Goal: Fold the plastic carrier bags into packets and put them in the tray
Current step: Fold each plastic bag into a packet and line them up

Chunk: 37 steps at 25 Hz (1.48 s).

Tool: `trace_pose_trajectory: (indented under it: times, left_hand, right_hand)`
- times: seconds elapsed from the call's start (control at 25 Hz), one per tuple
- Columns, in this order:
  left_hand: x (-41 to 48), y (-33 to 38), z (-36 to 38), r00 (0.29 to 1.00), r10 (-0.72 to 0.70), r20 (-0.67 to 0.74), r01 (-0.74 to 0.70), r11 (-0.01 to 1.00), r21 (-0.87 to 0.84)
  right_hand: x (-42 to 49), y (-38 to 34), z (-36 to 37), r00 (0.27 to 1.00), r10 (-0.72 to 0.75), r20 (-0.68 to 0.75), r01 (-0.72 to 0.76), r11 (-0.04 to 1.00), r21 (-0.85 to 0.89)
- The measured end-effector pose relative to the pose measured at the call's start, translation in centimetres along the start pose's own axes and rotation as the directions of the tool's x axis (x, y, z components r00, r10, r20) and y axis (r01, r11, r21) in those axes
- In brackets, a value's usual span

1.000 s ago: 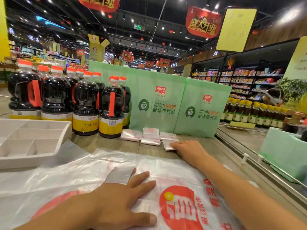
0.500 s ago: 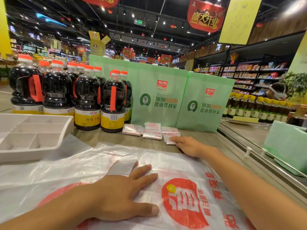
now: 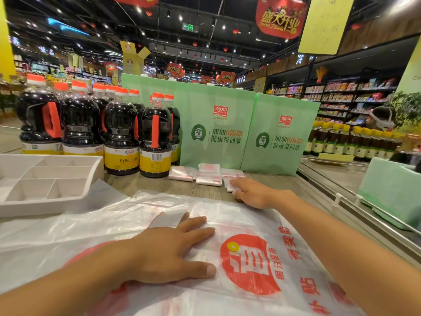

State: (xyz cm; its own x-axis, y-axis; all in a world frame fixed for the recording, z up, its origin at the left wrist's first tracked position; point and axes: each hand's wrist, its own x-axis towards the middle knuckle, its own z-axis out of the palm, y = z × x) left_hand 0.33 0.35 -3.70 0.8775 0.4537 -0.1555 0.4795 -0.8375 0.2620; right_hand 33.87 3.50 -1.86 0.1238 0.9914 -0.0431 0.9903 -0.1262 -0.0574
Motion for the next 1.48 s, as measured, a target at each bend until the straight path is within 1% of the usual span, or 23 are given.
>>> trace_pose_trajectory:
  times: [0.08,0.16,0.36,0.44,0.56,0.64,0.72,0.84,0.96,1.04,1.2,1.36,1.48]
  left_hand:
    - [0.1,-0.3,-0.2,0.999,-0.007,-0.042,0.008,1.000,0.030]
    - [0.1,-0.7,-0.5,0.998,-0.011,-0.070,0.014,0.999,0.036]
    - [-0.8,-1.4,-1.0,0.994,-0.023,-0.102,0.025,1.000,0.013]
    - [-1.6,-0.7,-1.3,0.994,-0.023,-0.107,0.028,0.998,0.049]
    - [-3.5,1.1,-2.0,0.999,-0.033,-0.041,0.035,0.998,0.050]
    - [-4.8,2.3,-1.7,1.000,-0.021,0.007,0.020,0.998,0.053]
    - [-5.6,3.6,-0.7,1.000,0.003,0.017,-0.004,0.998,0.056]
    - [-5.6,5.2,1.3,1.000,0.005,0.024,-0.008,0.993,0.120]
    - [-5.4,6.2,2.0,0.999,-0.032,0.045,0.025,0.988,0.149]
    - [-5.5,6.4,1.9,0.997,-0.046,0.054,0.037,0.985,0.166]
    - [-6.1,5.6,1.6,0.995,-0.068,0.078,0.054,0.984,0.169]
    - [-6.5,4.0,1.2,0.986,-0.146,0.085,0.131,0.977,0.166]
    - [-6.6,3.3,1.3,0.969,-0.242,0.050,0.232,0.961,0.153]
  right_hand:
    - [-1.1,-0.5,-0.5,1.000,0.006,-0.007,-0.006,1.000,-0.006]
    - [-3.1,-1.1,-1.4,1.000,0.008,-0.030,-0.007,1.000,0.024]
    - [-11.4,-3.6,-2.9,0.986,-0.004,-0.166,0.037,0.980,0.197]
    - [-15.4,-4.4,-2.2,0.984,-0.010,-0.179,0.056,0.966,0.254]
    - [-20.6,-6.0,-1.2,0.993,-0.032,-0.111,0.059,0.965,0.255]
    - [-23.2,-7.3,-0.9,0.998,-0.047,-0.041,0.057,0.958,0.281]
    - [-24.9,-8.7,-0.5,0.997,-0.078,0.029,0.066,0.956,0.284]
    - [-25.6,-9.9,1.1,0.989,-0.117,0.093,0.097,0.977,0.192]
    - [-25.0,-9.9,2.6,0.981,-0.080,0.174,0.071,0.996,0.058]
    - [-24.7,-9.5,3.0,0.978,-0.065,0.196,0.064,0.998,0.014]
    - [-24.8,-8.2,3.0,0.973,-0.033,0.230,0.032,0.999,0.007]
    - [-25.5,-6.3,2.5,0.972,0.049,0.229,-0.051,0.999,0.004]
    - [-25.7,-5.7,2.0,0.971,0.118,0.208,-0.123,0.992,0.014]
